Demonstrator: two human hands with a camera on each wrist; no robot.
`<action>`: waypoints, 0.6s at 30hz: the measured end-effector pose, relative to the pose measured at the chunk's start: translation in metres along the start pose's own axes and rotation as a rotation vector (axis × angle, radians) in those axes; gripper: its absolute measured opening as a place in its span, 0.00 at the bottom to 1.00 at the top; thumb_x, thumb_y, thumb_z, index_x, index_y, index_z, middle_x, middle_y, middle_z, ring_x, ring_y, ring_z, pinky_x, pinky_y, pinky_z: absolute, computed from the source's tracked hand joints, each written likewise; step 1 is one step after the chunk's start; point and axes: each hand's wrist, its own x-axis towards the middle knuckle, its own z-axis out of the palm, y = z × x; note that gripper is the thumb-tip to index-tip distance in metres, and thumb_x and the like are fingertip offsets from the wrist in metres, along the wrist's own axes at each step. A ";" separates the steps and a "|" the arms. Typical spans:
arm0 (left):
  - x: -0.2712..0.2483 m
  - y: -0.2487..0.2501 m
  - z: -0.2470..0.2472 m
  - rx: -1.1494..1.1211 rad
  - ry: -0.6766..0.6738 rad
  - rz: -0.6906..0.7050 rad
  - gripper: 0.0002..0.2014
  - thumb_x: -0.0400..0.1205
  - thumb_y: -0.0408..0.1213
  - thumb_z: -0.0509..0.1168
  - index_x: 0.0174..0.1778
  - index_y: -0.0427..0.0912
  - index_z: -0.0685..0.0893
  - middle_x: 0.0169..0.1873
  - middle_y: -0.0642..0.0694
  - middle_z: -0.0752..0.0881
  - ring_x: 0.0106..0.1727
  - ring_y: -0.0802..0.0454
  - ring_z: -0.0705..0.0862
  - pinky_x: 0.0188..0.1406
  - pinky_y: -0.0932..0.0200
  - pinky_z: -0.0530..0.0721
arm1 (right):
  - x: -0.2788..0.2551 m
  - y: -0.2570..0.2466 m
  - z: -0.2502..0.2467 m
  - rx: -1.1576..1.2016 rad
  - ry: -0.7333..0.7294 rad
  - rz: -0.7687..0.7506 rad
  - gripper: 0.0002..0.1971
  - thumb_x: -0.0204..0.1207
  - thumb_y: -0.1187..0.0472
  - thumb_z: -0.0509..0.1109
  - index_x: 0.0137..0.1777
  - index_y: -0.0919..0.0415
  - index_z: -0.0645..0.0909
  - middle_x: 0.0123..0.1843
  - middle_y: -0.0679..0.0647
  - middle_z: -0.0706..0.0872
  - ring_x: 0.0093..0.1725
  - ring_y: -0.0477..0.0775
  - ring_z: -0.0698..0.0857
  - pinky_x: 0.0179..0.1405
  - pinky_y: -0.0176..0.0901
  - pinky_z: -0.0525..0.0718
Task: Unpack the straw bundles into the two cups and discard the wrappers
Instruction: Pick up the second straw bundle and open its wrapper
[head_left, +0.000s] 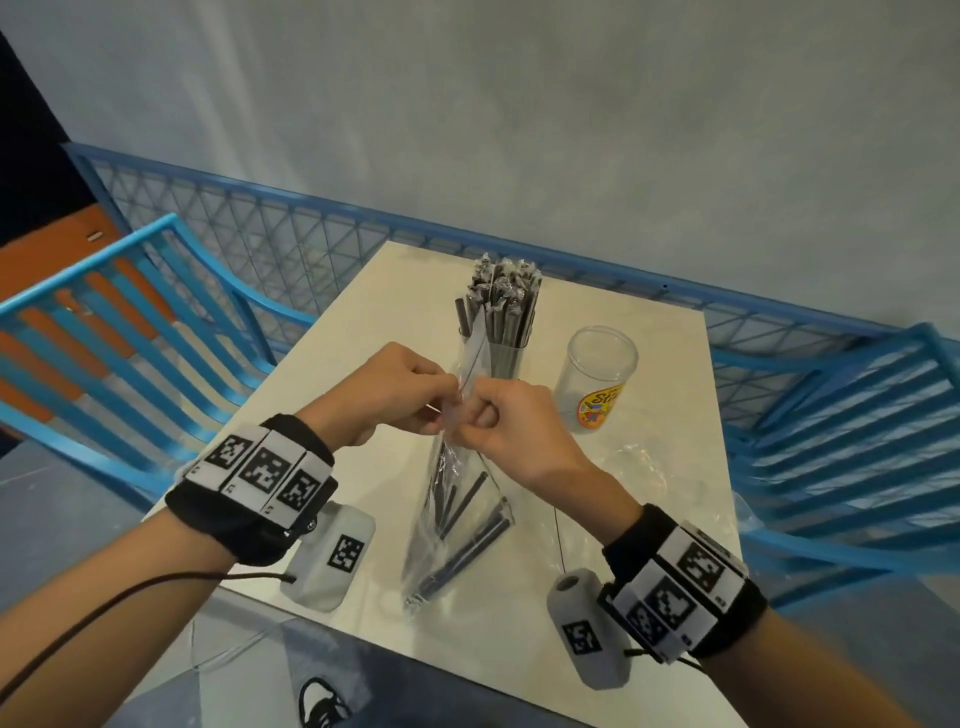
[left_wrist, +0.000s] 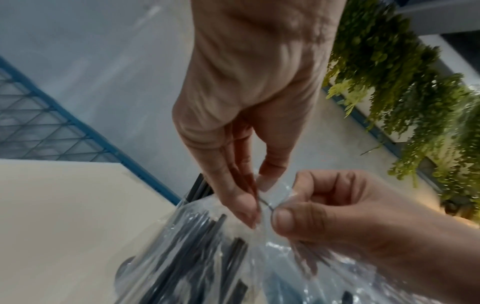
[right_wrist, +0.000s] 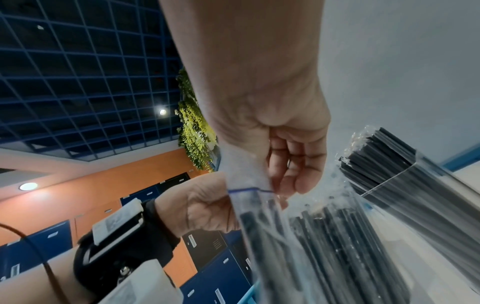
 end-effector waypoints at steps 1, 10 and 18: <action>-0.001 0.001 -0.003 0.010 0.007 0.005 0.10 0.78 0.30 0.66 0.42 0.24 0.88 0.34 0.35 0.88 0.30 0.51 0.84 0.36 0.61 0.89 | -0.001 -0.001 0.000 0.021 -0.004 0.007 0.09 0.69 0.58 0.80 0.33 0.56 0.81 0.25 0.40 0.78 0.25 0.36 0.77 0.28 0.25 0.73; -0.012 0.003 -0.004 0.023 0.036 0.145 0.06 0.75 0.29 0.74 0.46 0.32 0.91 0.39 0.32 0.90 0.33 0.54 0.83 0.32 0.68 0.86 | -0.002 0.006 -0.005 0.499 0.000 0.282 0.11 0.80 0.55 0.69 0.49 0.63 0.84 0.40 0.59 0.87 0.38 0.51 0.88 0.39 0.43 0.89; -0.011 0.006 0.014 -0.192 -0.007 0.136 0.03 0.73 0.25 0.74 0.36 0.33 0.87 0.28 0.42 0.86 0.27 0.57 0.81 0.28 0.70 0.82 | 0.003 0.002 -0.011 0.672 0.084 0.345 0.13 0.78 0.54 0.71 0.46 0.66 0.82 0.32 0.55 0.84 0.24 0.43 0.83 0.30 0.38 0.86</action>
